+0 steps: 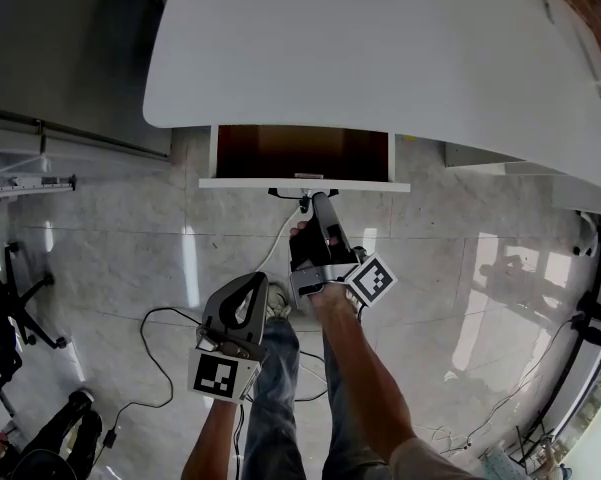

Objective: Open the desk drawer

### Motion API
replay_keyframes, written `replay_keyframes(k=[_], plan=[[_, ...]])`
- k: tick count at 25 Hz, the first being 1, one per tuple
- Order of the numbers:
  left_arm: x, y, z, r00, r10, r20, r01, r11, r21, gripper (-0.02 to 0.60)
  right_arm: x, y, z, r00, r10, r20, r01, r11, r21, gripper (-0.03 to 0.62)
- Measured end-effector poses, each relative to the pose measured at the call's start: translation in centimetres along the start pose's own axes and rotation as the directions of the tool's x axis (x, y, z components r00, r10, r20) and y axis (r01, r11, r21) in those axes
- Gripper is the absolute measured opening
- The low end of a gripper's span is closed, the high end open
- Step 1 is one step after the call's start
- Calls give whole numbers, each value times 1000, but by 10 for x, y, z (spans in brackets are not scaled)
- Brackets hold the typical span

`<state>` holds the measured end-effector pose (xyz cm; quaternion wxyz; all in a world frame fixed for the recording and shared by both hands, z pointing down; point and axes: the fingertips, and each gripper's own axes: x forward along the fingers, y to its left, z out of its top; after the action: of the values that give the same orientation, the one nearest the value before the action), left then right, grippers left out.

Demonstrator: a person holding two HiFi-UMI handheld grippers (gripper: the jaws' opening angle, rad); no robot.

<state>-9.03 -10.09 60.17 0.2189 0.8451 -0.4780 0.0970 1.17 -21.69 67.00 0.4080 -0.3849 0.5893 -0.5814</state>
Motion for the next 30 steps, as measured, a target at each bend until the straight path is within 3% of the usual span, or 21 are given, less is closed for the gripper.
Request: replay_keyframes(k=[17,30], plan=[[-4,-4,-8,1000,-15,-1,15,1000,21,12,-84,-32,-33,991,-130,13,129,991,46,34],[-2,-6,-13,1000,-22,-15,22,1000,-7,12,-105,-82,-41,967,-257,-3,256,964,70,32]])
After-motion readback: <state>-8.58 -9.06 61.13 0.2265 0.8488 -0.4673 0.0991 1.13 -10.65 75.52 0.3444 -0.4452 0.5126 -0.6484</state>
